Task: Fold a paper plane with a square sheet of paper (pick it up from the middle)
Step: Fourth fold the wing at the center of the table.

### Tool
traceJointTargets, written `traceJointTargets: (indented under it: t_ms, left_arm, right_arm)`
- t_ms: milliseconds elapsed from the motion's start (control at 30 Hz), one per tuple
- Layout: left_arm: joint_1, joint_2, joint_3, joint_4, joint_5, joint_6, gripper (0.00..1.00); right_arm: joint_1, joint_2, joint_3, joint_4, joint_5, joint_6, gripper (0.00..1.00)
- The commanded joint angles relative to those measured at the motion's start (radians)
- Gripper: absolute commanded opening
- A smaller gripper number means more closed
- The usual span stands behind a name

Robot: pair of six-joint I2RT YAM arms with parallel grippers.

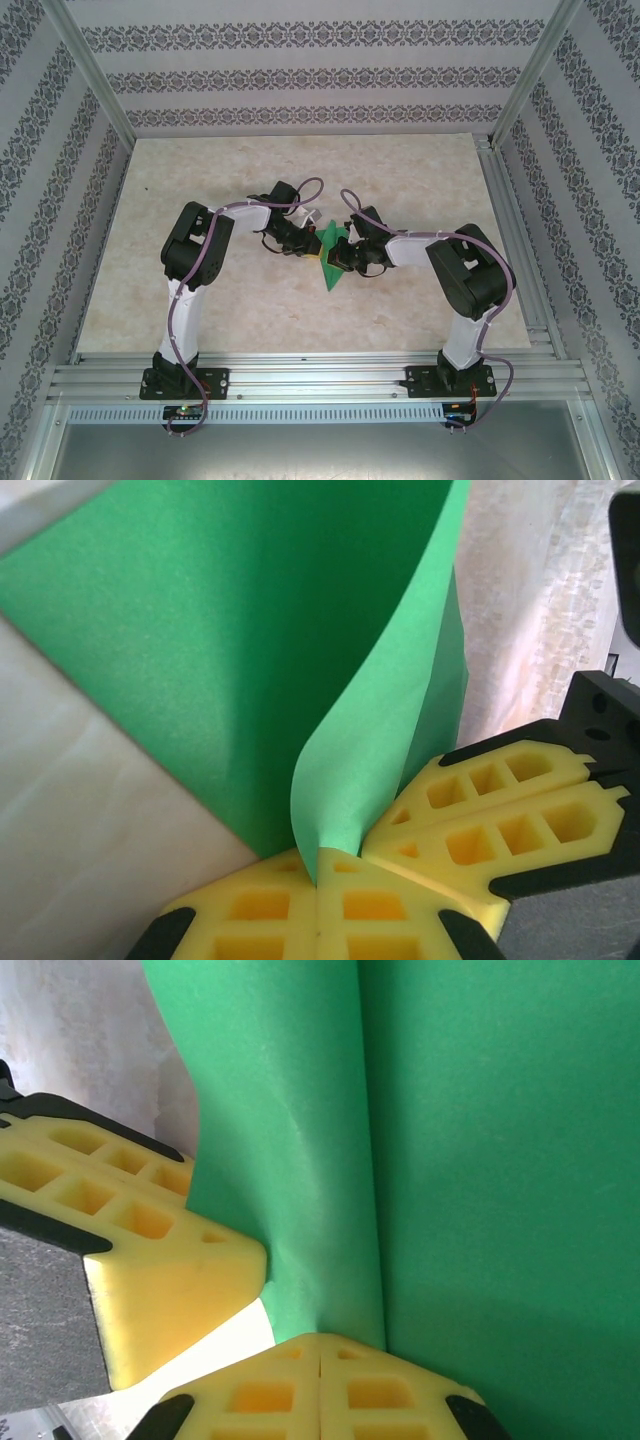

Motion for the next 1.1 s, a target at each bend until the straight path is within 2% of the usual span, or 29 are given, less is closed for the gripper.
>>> traceJointTargets:
  t_ms: [0,133,633,900,1067]
  left_arm:
    - [0.007,0.053,0.005,-0.035,-0.063,0.040,0.01]
    - [0.007,0.053,0.005,-0.035,-0.064,0.041,0.01]
    - [0.007,0.055,0.003,-0.040,-0.062,0.043,0.01]
    - [0.008,0.055,0.007,-0.046,-0.069,0.043,0.01]
    - [0.009,0.057,0.011,-0.047,-0.067,0.041,0.01]
  right_arm:
    - [-0.008,-0.067,0.030,-0.002,0.001,-0.016,0.07]
    - [-0.033,-0.073,0.059,-0.007,-0.005,-0.026,0.07]
    - [-0.048,0.111,0.105,-0.053,0.048,-0.048,0.06]
    - [-0.052,0.002,0.183,-0.132,0.042,-0.080,0.07]
    - [-0.066,0.031,0.245,-0.161,0.036,-0.110,0.07]
